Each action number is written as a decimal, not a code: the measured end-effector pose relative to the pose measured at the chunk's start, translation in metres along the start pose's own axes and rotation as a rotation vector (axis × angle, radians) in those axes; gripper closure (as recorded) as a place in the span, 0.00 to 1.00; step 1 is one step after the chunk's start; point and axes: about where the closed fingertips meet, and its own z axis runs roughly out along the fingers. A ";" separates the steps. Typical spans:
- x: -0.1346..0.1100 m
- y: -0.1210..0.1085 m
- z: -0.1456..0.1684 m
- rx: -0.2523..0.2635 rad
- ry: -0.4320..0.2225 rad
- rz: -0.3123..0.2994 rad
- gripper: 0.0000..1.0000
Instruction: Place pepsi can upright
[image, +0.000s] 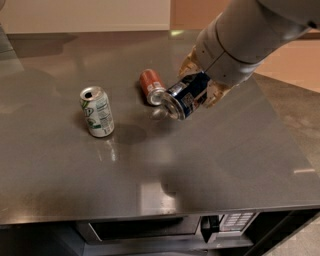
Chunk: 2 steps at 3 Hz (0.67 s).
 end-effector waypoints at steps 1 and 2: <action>0.010 -0.013 0.000 0.066 0.041 -0.156 1.00; 0.016 -0.022 -0.001 0.118 0.061 -0.303 1.00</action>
Offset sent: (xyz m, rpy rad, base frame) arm 0.0364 0.0020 0.0115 -0.1865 -0.2853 0.4221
